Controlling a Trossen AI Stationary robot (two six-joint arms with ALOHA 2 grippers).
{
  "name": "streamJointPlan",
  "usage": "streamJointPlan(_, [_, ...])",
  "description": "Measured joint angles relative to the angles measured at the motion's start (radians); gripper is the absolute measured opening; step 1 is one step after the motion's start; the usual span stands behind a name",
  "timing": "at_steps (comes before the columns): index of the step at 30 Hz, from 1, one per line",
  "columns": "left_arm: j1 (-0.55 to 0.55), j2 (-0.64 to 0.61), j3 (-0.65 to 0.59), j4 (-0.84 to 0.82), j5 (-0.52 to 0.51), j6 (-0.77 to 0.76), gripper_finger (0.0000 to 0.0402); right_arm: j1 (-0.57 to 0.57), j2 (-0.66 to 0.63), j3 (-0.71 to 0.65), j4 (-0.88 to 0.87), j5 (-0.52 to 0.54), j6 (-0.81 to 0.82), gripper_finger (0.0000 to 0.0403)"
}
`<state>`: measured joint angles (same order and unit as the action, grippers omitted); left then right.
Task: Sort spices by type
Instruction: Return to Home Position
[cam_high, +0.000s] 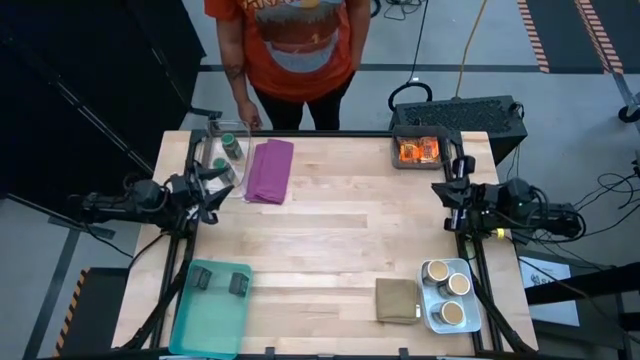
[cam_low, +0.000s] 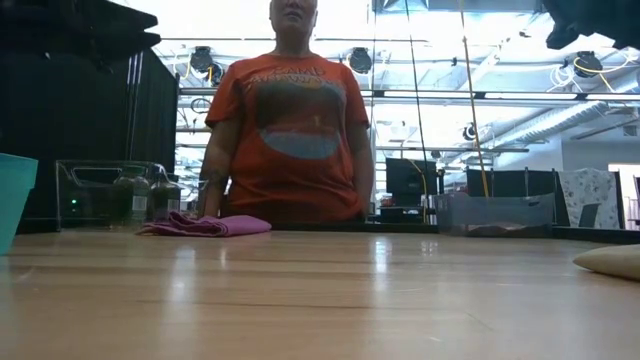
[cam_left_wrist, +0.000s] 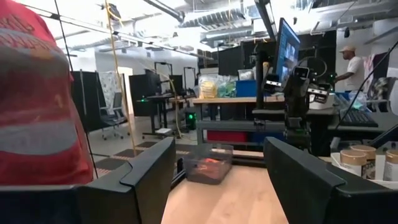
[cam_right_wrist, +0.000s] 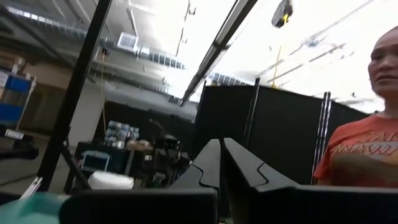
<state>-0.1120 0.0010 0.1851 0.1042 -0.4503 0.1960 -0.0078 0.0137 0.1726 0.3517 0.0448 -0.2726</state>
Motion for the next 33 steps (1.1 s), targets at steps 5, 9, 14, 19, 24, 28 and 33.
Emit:
streamJointPlan(5, [0.0,0.0,-0.018,0.024,0.012,-0.029,0.0251,0.0,-0.011,-0.052,0.074,0.001,0.0,0.0])
streamJointPlan(9, [0.0,0.0,-0.082,0.097,0.022,-0.033,0.0251,0.0,-0.011,-0.052,0.086,0.001,0.0,0.0])
streamJointPlan(14, [0.0,0.0,-0.159,0.205,0.024,-0.034,0.0251,0.0,-0.011,-0.052,0.053,-0.056,0.009,0.0])
streamJointPlan(19, [0.0,0.0,-0.178,0.205,0.028,-0.059,0.0251,0.0,-0.011,-0.11,0.093,-0.069,0.013,0.0])
streamJointPlan(24, [0.0,0.0,-0.178,0.155,0.028,-0.06,0.0251,-0.001,-0.009,-0.16,0.134,-0.019,0.009,0.0])
streamJointPlan(28, [0.0,0.0,-0.178,0.081,0.026,-0.079,0.0251,-0.005,-0.011,-0.158,0.075,-0.011,0.036,0.0])
streamJointPlan(33, [0.0,-0.001,-0.179,0.005,-0.003,-0.087,0.0251,-0.005,-0.01,-0.159,0.016,0.036,0.036,0.0])
